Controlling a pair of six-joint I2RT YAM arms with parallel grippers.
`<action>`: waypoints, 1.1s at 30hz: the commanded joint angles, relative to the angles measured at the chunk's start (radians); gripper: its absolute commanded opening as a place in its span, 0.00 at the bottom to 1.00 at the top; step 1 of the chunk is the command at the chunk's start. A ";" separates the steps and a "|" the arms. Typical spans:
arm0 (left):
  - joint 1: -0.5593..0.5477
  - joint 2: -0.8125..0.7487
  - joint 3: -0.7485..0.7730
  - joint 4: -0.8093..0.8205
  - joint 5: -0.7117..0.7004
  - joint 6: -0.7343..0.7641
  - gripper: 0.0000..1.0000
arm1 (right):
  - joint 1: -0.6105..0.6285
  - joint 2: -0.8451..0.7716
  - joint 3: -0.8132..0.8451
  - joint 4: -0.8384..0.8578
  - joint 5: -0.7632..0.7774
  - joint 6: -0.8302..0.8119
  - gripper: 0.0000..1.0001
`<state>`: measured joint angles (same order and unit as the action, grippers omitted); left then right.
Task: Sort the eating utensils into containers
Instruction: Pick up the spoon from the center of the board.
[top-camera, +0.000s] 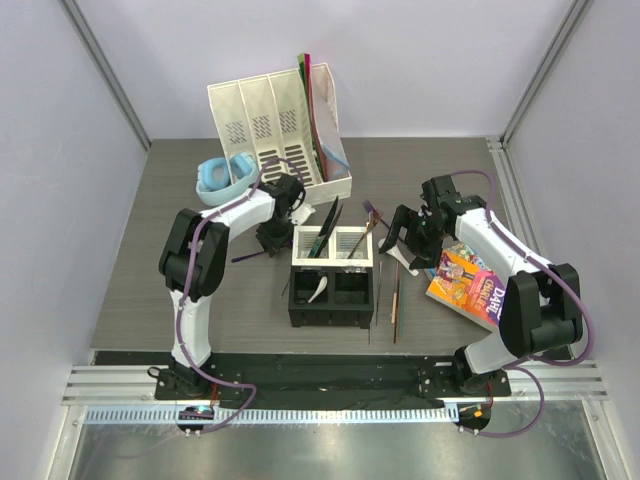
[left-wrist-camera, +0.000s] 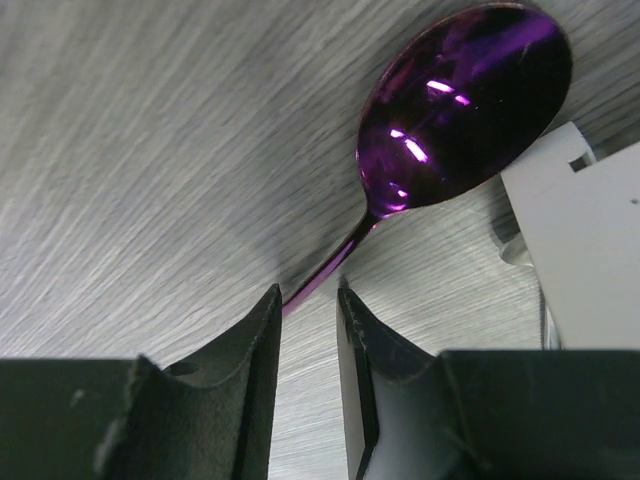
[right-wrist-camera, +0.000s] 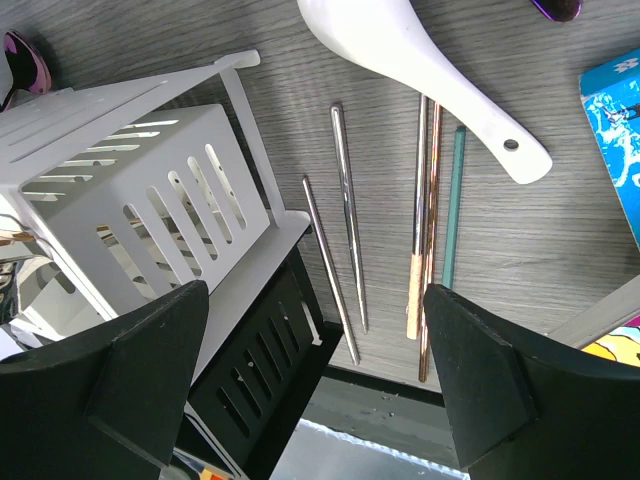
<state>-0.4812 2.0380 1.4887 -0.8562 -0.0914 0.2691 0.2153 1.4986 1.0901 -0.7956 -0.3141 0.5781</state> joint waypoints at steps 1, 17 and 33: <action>0.012 0.011 0.028 -0.029 0.041 0.005 0.29 | -0.002 -0.035 0.034 -0.017 0.012 0.000 0.94; 0.044 -0.001 -0.007 -0.030 0.147 -0.028 0.13 | -0.005 0.003 0.063 -0.019 0.017 -0.001 0.94; 0.030 -0.104 -0.106 -0.034 0.124 -0.100 0.00 | -0.004 0.068 0.089 0.030 0.026 0.003 0.94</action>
<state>-0.4438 2.0193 1.4490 -0.8703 0.0048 0.1974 0.2138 1.5509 1.1248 -0.8047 -0.2993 0.5777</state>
